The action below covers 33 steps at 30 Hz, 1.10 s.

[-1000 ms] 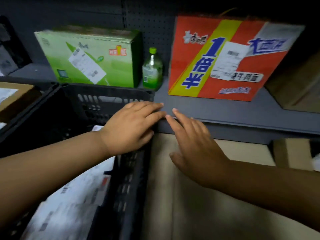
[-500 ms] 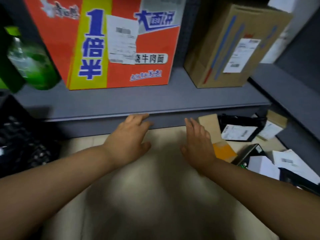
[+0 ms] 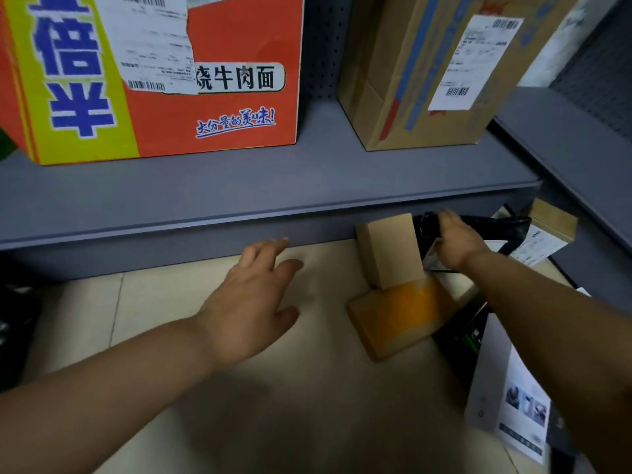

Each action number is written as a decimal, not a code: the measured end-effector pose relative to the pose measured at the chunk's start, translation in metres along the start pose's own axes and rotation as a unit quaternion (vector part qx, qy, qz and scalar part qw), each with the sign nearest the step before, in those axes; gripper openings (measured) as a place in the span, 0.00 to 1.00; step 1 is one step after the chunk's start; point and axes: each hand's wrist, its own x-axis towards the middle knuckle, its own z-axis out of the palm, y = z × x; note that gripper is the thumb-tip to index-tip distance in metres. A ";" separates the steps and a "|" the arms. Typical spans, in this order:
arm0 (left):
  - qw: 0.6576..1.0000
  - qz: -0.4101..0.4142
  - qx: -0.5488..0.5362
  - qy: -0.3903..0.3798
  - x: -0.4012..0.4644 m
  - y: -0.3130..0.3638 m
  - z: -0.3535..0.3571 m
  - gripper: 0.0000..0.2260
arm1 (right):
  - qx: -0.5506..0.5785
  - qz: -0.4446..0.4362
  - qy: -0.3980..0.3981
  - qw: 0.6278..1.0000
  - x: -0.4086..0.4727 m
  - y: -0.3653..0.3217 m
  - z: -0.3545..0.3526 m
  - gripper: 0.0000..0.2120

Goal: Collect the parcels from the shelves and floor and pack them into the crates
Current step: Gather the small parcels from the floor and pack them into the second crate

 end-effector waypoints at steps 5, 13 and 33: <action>1.000 -0.002 -0.006 -0.012 -0.006 -0.006 0.006 0.28 | -0.161 -0.002 -0.047 0.986 0.008 -0.002 0.008 0.45; 0.999 0.030 -0.017 -0.014 -0.021 0.003 -0.002 0.27 | -0.240 -0.073 0.114 0.961 -0.022 0.003 0.008 0.24; 0.995 -0.022 0.093 0.028 -0.122 -0.044 -0.108 0.33 | 0.445 -0.072 0.052 0.891 -0.173 -0.192 -0.106 0.19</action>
